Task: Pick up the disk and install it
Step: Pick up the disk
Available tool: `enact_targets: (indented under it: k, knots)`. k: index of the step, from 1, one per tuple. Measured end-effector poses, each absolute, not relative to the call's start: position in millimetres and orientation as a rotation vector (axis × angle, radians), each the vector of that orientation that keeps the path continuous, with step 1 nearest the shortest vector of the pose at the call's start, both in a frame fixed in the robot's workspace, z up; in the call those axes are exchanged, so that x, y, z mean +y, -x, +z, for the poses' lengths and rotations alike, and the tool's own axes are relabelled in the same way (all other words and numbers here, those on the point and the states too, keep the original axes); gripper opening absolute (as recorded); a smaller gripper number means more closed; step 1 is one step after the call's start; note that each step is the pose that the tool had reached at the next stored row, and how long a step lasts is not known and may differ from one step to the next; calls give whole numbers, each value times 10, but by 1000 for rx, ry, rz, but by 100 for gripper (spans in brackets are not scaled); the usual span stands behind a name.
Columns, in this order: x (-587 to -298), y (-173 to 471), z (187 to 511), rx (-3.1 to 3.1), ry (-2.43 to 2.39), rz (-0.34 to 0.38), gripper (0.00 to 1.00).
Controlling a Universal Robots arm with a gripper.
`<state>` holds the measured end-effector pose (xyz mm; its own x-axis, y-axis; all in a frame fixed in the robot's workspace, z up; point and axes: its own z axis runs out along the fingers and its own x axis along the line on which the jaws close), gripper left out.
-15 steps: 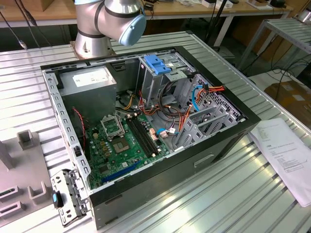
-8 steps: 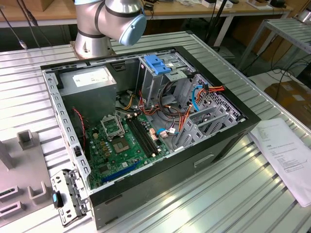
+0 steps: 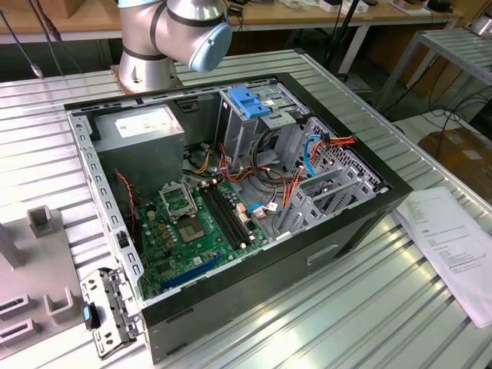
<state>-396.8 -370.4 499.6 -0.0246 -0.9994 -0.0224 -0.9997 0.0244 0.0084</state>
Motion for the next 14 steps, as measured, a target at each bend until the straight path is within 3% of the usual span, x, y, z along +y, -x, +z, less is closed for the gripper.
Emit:
enact_targets:
  k: [14]
  knots:
    - [-3704, 3682, 4996, 2241, 2187, 34, 37]
